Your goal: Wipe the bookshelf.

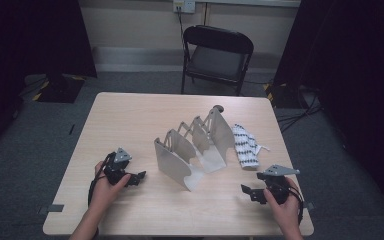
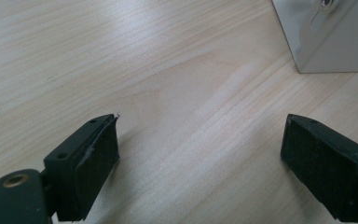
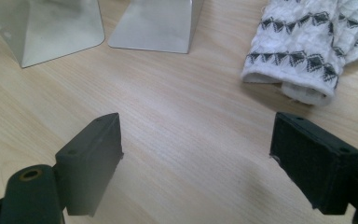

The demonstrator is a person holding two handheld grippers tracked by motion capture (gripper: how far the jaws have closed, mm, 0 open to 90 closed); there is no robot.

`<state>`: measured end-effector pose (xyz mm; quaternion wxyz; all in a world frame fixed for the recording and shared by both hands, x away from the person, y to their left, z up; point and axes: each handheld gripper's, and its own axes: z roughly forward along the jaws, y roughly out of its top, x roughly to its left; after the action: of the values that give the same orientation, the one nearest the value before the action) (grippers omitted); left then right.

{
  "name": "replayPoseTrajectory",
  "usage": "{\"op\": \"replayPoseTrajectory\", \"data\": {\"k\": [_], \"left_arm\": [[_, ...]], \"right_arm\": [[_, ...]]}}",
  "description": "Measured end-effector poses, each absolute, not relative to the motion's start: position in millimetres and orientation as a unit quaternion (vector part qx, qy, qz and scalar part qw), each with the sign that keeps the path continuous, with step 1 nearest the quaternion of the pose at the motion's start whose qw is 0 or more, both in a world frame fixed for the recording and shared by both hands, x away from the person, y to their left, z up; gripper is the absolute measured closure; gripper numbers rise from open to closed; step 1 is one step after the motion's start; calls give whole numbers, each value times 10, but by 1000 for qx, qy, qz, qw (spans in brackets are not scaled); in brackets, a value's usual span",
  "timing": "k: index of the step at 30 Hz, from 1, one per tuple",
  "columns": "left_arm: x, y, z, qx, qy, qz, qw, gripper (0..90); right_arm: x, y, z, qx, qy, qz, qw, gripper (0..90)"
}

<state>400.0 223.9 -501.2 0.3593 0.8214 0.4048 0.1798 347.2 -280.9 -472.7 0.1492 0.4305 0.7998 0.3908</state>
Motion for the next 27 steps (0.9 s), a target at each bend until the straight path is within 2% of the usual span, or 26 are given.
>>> {"op": "replayPoseTrajectory", "data": {"k": [27], "left_arm": [[3998,2237,-5013,820,407,180,360,110]], "right_arm": [[3367,-3005,-4742,430,805,381,149,162]]}}
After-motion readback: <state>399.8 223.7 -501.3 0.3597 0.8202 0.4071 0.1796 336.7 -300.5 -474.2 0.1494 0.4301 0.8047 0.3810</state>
